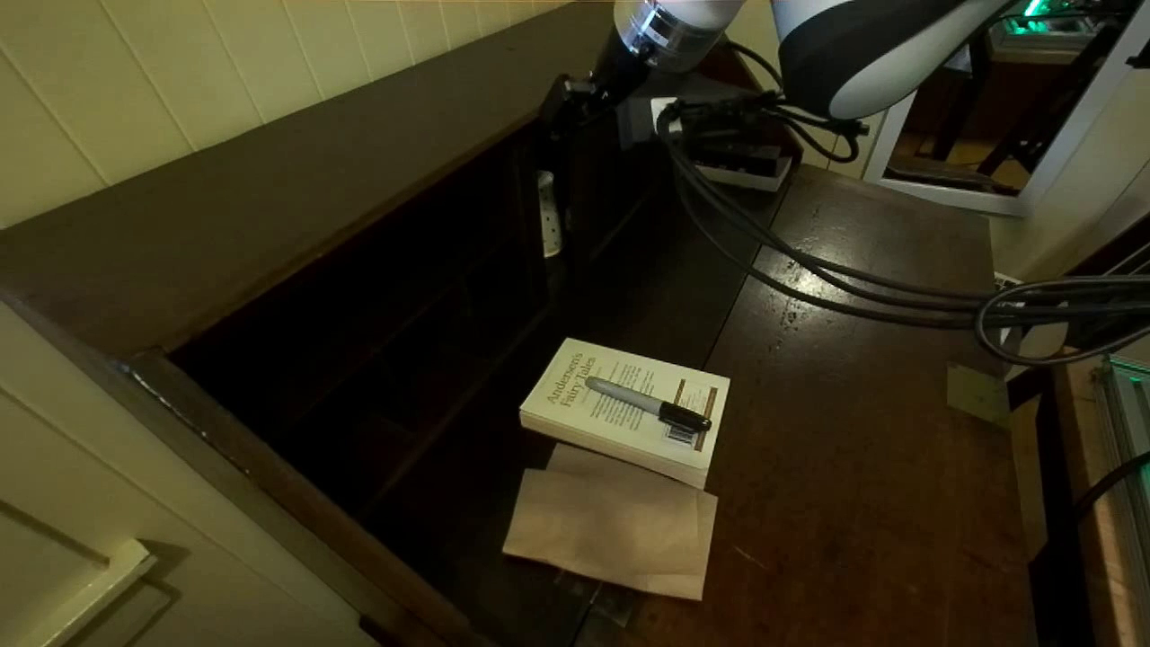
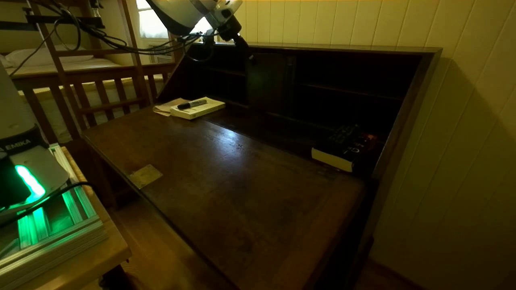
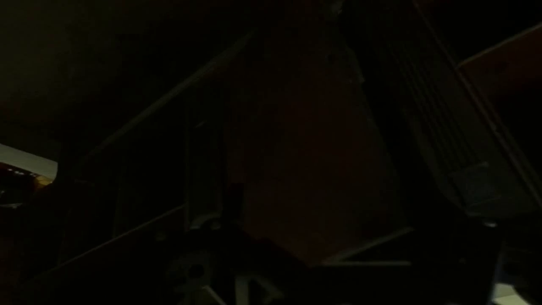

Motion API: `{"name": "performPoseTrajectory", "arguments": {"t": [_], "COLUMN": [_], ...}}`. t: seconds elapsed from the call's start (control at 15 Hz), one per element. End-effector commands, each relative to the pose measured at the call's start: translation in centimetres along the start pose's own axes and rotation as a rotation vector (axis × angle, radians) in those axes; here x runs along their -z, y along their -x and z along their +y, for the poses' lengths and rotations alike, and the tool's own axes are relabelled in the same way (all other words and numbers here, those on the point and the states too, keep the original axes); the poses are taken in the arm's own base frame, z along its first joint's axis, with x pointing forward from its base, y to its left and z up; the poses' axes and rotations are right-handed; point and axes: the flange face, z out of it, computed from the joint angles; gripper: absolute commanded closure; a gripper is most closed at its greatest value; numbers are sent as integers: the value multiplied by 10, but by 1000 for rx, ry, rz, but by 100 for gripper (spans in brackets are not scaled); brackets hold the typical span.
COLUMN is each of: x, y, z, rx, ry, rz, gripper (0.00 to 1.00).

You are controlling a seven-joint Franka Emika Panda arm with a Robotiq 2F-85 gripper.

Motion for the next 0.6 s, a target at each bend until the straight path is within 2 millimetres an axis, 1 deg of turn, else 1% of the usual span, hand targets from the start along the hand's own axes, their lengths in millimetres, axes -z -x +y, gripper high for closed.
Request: {"name": "performPoseTrajectory", "arguments": {"t": [0.0, 0.2, 0.53], "x": [-10, -6, 12], "y": [-1, 5, 2], "z": [-4, -2, 4], "rx": [-16, 9, 67], "ry": [-12, 37, 139], "rz": [16, -15, -44], "gripper": [0, 0, 0]}}
